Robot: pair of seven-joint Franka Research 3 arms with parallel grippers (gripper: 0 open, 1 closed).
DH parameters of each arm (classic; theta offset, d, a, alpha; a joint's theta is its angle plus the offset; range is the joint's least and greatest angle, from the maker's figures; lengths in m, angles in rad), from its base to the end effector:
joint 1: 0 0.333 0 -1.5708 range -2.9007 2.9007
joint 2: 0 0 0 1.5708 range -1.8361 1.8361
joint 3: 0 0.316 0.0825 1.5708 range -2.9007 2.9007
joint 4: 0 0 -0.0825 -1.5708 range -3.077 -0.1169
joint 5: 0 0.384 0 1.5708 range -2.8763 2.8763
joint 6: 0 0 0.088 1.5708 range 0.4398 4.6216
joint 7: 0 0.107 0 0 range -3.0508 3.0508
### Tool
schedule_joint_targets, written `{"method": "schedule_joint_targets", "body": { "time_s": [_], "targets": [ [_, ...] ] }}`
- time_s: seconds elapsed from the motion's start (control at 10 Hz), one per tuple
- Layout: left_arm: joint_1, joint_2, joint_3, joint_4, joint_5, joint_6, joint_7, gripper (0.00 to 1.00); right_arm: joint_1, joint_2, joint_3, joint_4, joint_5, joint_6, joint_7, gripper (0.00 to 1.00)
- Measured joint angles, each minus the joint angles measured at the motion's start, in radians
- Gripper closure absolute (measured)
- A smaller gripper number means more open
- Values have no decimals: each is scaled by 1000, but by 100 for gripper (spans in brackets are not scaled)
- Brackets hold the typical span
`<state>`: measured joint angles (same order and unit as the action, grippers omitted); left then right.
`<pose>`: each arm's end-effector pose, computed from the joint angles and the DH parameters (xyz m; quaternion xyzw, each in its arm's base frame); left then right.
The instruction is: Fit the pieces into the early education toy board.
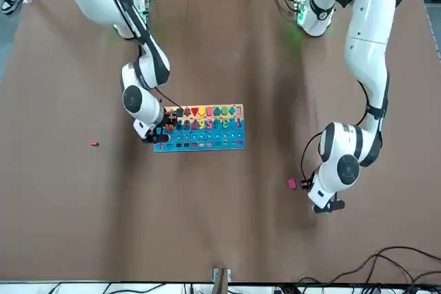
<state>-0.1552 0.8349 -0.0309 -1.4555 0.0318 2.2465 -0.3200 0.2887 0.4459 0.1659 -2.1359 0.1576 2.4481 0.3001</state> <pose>0.7045 -0.1278 0.1824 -0.9979 -0.0615 0.0209 0.0060 0.5009 0.2467 0.1865 -0.9944 -0.0075 0.0912 0.0524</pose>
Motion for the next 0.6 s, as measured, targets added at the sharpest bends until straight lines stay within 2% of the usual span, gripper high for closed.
{"method": "schedule_joint_targets", "body": {
  "time_s": [0.3,0.5,0.6],
  "targets": [
    [0,-4,0,0,0,0,0,75,-9,-28,-4,25,1,-73,0,45],
    [0,-4,0,-1,0,0,-1,76,-45,-84,-9,40,1,-132,-1,42],
    [0,-4,0,-2,0,0,-1,76,-72,-116,-14,40,0,-150,-13,37]
  ]
}}
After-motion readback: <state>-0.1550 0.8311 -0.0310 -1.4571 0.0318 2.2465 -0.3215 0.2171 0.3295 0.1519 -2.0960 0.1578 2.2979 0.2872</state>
